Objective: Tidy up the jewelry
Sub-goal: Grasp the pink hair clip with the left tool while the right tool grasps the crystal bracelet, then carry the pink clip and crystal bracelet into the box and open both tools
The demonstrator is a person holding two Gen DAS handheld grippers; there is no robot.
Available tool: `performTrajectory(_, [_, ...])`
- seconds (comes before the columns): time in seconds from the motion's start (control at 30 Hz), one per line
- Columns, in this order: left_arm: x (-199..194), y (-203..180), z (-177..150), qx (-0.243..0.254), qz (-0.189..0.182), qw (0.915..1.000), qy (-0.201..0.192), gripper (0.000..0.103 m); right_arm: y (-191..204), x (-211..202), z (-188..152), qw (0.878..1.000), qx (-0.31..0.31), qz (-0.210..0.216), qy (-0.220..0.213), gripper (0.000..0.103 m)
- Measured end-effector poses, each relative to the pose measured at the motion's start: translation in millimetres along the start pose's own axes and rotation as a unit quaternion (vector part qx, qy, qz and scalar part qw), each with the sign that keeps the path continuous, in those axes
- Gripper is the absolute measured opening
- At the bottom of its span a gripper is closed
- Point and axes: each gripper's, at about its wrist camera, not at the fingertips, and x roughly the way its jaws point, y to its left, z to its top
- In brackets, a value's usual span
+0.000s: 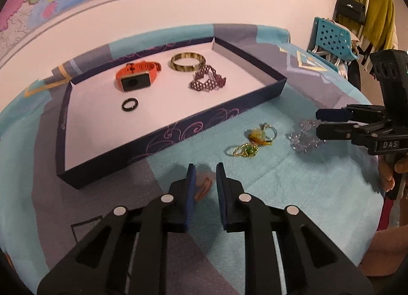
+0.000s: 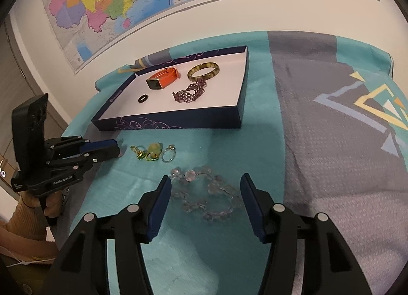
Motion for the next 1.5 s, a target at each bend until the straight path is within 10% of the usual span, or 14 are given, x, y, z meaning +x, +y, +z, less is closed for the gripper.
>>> performTrajectory(0.43, [-1, 1, -11, -0.009, -0.003, 0.9998, 0.015, 0.021, 3, -3, -9, 0.999, -0.022, -0.022, 0.008, 0.061])
performTrajectory(0.73, [-4, 4, -11, -0.017, 0.008, 0.9996, 0.022, 0.005, 20, 4, -11, 0.997, -0.056, -0.041, 0.014, 0.065])
performTrajectory(1.23, [-6, 5, -14, -0.036, -0.002, 0.9992, 0.014, 0.005, 25, 7, -10, 0.994, -0.08, -0.073, 0.018, 0.015])
performTrajectory(1.5, [-7, 6, -14, -0.041, -0.005, 0.9991, 0.011, 0.005, 23, -3, -4, 0.999, -0.048, -0.025, 0.002, 0.008])
